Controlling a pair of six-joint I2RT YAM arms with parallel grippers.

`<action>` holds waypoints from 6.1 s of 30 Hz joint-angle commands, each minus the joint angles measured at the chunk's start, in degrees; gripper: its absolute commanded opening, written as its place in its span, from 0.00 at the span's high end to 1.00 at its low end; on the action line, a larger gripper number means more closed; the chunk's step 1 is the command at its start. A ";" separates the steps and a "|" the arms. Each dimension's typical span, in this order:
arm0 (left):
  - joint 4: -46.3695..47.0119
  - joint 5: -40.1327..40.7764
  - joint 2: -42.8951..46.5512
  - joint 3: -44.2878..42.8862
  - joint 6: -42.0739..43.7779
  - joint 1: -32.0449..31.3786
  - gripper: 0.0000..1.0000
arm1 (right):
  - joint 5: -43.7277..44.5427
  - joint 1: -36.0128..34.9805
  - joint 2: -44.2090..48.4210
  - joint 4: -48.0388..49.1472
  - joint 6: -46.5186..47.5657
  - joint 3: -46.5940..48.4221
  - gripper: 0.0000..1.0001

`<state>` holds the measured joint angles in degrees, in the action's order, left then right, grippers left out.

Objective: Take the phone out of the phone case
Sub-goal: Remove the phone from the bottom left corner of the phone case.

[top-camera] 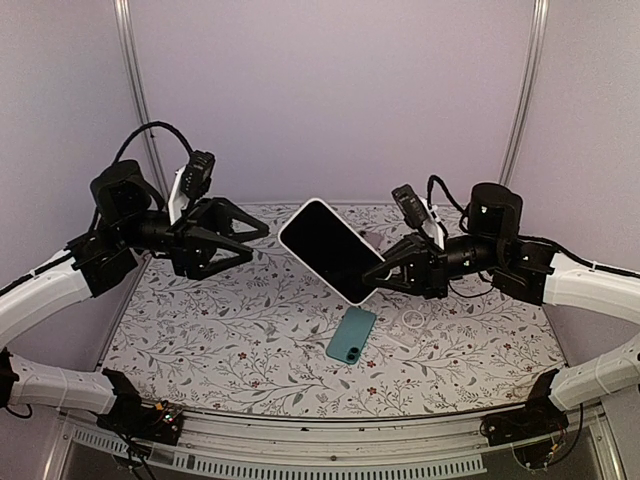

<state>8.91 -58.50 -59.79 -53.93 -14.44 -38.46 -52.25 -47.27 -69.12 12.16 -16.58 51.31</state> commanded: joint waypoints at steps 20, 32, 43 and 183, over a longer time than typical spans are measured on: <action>0.76 -2.76 -2.79 -1.57 -2.27 -3.14 0.60 | -4.11 -3.13 -2.86 5.48 1.74 4.31 1.00; 0.76 -2.85 -3.57 -2.18 -2.20 -4.48 0.69 | -4.18 -3.63 -3.04 5.41 1.94 4.33 1.00; 0.76 -3.78 -3.97 -2.62 -2.59 -5.43 0.86 | -4.62 -3.96 -3.12 5.50 2.08 4.61 1.00; -3.51 32.62 13.34 13.10 -5.57 -11.99 0.28 | 10.16 -10.63 -4.62 5.68 -2.43 11.28 1.00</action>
<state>9.78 -26.83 -49.30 -42.35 -19.64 -50.76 -48.97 -56.75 -74.22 10.70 -20.03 58.67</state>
